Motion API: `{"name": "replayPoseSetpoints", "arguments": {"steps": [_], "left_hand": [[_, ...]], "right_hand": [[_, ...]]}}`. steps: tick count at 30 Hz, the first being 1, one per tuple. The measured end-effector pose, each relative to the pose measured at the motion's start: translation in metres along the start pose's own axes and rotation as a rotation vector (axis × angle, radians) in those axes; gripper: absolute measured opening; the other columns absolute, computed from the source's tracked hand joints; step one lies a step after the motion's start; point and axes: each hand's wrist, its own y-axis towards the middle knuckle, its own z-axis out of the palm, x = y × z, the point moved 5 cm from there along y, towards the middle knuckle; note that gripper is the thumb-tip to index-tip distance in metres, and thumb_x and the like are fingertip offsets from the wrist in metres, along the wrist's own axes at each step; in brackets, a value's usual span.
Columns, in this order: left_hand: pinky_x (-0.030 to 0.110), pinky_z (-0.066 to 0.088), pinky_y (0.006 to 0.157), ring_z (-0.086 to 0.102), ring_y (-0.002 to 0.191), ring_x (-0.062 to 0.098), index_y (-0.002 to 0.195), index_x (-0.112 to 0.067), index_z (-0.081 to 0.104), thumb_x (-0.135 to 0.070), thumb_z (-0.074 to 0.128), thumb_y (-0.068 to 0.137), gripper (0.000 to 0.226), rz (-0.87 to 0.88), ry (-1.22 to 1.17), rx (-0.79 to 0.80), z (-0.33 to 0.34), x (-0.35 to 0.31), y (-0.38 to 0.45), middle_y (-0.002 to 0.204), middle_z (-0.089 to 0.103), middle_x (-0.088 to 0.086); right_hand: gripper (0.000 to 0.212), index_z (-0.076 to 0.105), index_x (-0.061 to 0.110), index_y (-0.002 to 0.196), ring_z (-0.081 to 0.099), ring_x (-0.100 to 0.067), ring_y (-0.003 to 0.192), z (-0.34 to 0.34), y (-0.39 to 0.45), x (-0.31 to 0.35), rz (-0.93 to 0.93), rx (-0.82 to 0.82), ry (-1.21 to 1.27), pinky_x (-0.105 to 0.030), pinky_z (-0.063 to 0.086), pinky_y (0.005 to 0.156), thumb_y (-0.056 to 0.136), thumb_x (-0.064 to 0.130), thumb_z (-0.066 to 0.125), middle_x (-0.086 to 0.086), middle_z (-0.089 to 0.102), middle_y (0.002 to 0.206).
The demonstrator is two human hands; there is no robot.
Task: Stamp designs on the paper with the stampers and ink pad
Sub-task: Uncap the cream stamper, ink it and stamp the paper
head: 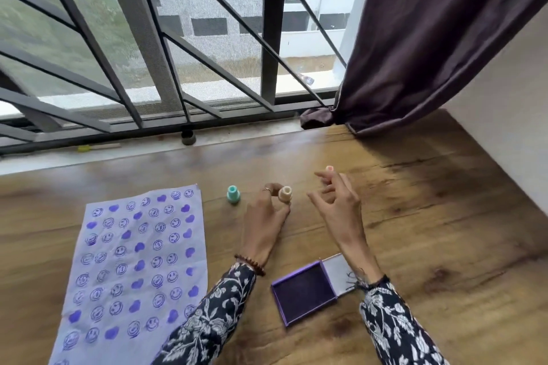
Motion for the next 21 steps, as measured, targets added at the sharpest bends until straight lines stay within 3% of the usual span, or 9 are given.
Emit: {"name": "replayPoseSetpoints", "arguments": {"steps": [2,4,8,13,16,21], "left_hand": [[0.034,0.053,0.06,0.063,0.061,0.015,0.099,-0.019,0.058,-0.019,0.063,0.08,0.021,0.056,-0.019,0.005,-0.01,-0.009,-0.018,0.092,0.068,0.001],[0.027,0.049,0.054,0.058,0.054,0.008,0.099,-0.022,0.057,-0.023,0.062,0.081,0.018,0.108,-0.037,0.015,-0.021,-0.019,-0.039,0.087,0.065,-0.006],[0.033,0.056,0.06,0.061,0.061,0.008,0.099,-0.024,0.062,-0.015,0.067,0.078,0.023,0.086,-0.173,0.04,-0.047,-0.024,-0.079,0.087,0.066,-0.006],[0.014,0.054,0.073,0.07,0.087,0.006,0.09,-0.026,0.069,-0.011,0.076,0.071,0.025,-0.049,-0.577,0.167,-0.058,-0.019,-0.094,0.089,0.075,-0.005],[0.009,0.051,0.071,0.07,0.084,0.004,0.085,-0.03,0.071,-0.012,0.077,0.069,0.024,-0.026,-0.587,0.143,-0.06,-0.016,-0.111,0.082,0.076,-0.015],[0.012,0.053,0.071,0.07,0.08,0.003,0.083,-0.035,0.072,-0.014,0.078,0.068,0.026,0.033,-0.485,0.112,-0.06,-0.008,-0.127,0.076,0.075,-0.019]], "right_hand": [[0.034,0.061,0.027,0.108,0.06,-0.01,0.083,0.003,-0.02,0.017,-0.002,0.074,0.102,-0.014,0.051,0.067,0.076,0.023,0.073,0.006,0.058,0.102],[0.032,0.062,0.035,0.105,0.061,-0.005,0.083,0.004,-0.04,0.032,0.001,0.145,0.156,-0.012,0.051,0.066,0.075,0.031,0.073,0.009,0.06,0.099],[0.023,0.067,0.036,0.094,0.065,-0.002,0.079,-0.007,-0.075,0.054,-0.015,0.176,0.242,-0.01,0.049,0.067,0.075,0.025,0.073,0.013,0.068,0.089],[0.012,0.071,0.022,0.088,0.069,-0.013,0.08,-0.015,-0.089,0.052,0.152,0.228,0.606,-0.026,0.057,0.076,0.079,0.015,0.07,-0.001,0.075,0.084],[0.008,0.072,0.015,0.085,0.068,-0.008,0.075,-0.011,-0.109,0.051,0.233,0.253,0.755,-0.015,0.054,0.067,0.082,0.013,0.065,0.004,0.075,0.077],[0.018,0.07,0.013,0.075,0.06,-0.009,0.061,0.005,-0.132,0.038,0.495,0.246,0.867,-0.013,0.052,0.06,0.087,0.017,0.057,-0.003,0.066,0.068]]}}
